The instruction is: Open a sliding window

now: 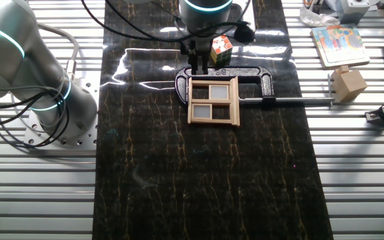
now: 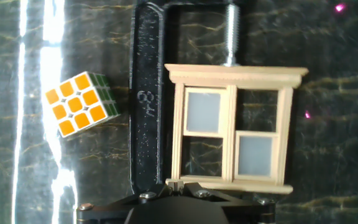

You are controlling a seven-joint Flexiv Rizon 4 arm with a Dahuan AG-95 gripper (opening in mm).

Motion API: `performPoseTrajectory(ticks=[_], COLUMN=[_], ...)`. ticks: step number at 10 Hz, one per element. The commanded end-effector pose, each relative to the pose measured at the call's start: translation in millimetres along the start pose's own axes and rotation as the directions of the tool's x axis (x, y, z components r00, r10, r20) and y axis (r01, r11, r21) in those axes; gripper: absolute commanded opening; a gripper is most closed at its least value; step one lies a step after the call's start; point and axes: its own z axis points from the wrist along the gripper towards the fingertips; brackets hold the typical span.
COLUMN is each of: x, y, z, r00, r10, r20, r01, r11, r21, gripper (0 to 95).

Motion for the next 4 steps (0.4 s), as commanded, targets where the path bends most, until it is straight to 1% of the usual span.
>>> performPoseTrajectory(ticks=[1,4], x=[0.0,0.1], y=[0.5,0.5], z=[-0.7,-0.7], r00=[1.0,1.0], r10=[0.007,-0.025], r20=[-0.001,0.004], r01=[-0.007,0.025], r11=[1.0,1.0], r21=[-0.001,-0.004], gripper=[0.0,0.0])
